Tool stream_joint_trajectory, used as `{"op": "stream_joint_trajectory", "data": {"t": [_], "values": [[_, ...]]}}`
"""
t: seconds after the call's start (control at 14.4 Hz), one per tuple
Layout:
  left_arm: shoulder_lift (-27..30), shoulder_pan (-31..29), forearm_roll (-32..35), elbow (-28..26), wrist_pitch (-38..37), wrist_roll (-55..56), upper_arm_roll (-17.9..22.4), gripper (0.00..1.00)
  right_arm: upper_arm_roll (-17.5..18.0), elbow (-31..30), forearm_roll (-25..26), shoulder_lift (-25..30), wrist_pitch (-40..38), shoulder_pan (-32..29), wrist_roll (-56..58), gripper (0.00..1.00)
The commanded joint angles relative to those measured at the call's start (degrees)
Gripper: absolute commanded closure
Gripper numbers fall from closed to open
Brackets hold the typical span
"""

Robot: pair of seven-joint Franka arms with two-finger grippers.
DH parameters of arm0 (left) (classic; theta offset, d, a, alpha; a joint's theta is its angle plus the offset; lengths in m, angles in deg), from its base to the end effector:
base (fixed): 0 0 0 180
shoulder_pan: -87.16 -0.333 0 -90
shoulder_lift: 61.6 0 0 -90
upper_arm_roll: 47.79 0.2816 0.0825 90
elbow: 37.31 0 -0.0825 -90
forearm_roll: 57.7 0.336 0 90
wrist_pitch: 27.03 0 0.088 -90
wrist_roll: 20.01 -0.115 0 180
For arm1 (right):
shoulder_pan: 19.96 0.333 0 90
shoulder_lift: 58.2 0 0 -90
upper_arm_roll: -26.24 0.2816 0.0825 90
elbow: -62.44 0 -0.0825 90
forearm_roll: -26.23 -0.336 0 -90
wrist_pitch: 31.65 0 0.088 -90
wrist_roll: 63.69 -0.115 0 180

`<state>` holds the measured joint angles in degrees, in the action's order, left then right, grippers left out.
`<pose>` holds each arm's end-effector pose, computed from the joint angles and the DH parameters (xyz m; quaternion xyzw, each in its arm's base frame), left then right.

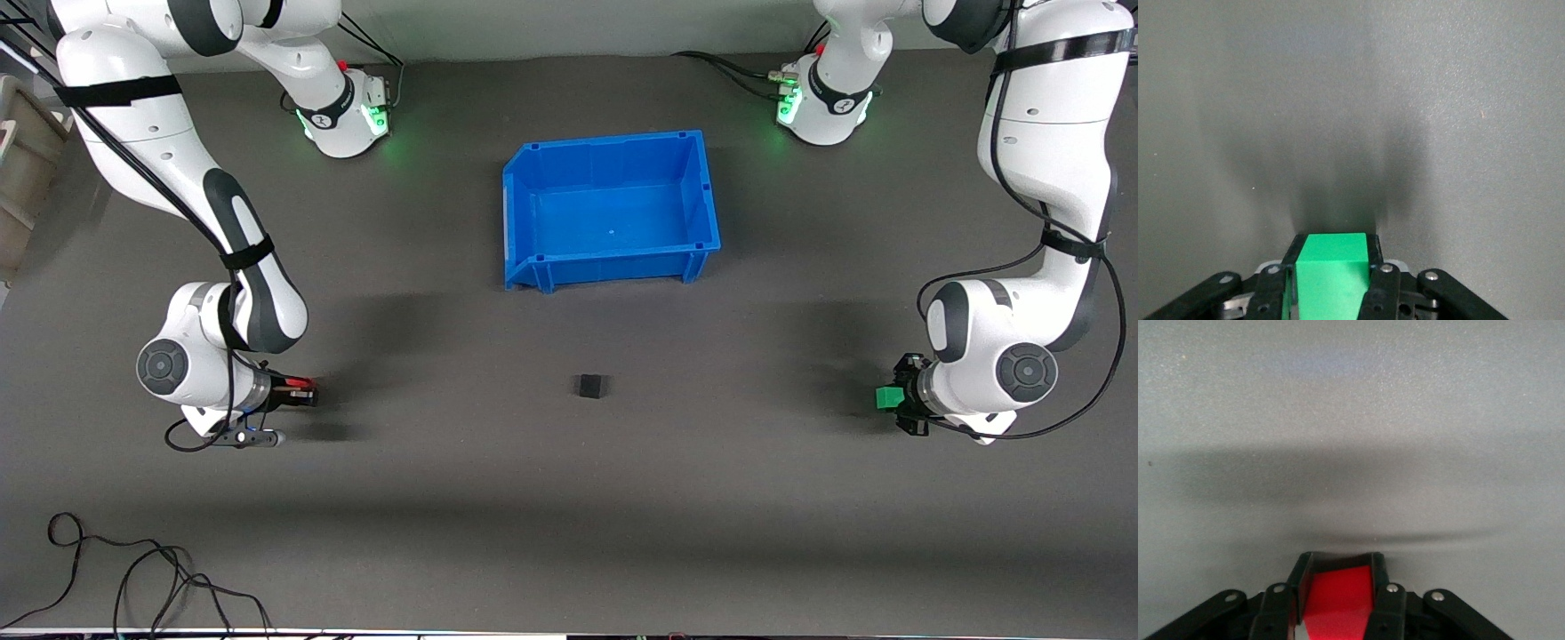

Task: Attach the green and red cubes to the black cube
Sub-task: 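Close the right gripper on the red cube while the left gripper grasps the green cube, then carry the red cube and the green cube toward the black cube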

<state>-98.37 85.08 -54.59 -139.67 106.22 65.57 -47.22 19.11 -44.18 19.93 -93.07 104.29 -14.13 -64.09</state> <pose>0.5920 0.0284 0.1857 -0.7309 -0.6802 0.0240 0.0503 0.5795 -0.0090 0.1848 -0.9979 0.0466 0.0450 0.0008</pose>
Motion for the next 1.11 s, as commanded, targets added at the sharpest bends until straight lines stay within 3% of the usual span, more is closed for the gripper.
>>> {"op": "stream_joint_trajectory", "data": {"t": [0.0, 0.21, 0.49, 0.77, 1.04], "values": [[0.7, 0.6, 0.7, 2.3, -1.4, 1.6, 0.1, 1.00, -0.1, -0.6, -6.9, 6.1, -7.1, 0.7, -8.9, 1.00], [0.3, 1.5, 0.6, 7.9, -6.2, 5.8, -0.1, 1.00, 0.0, 2.2, -8.5, 8.1, -13.8, 0.7, -17.9, 1.00], [0.7, 2.5, 0.4, 8.5, -8.4, 8.5, -0.3, 1.00, -0.1, 2.0, -10.0, 11.8, -17.7, 0.6, -18.2, 1.00], [0.7, 8.3, 0.1, 10.3, -10.3, 17.8, -0.5, 1.00, 0.1, 2.2, -10.2, 13.1, -17.7, 3.1, -31.2, 1.00], [0.2, 14.6, -1.8, 14.1, -14.4, 25.1, -2.4, 1.00, 0.2, 2.9, -17.6, 12.5, -17.6, 7.0, -41.9, 1.00]]}}
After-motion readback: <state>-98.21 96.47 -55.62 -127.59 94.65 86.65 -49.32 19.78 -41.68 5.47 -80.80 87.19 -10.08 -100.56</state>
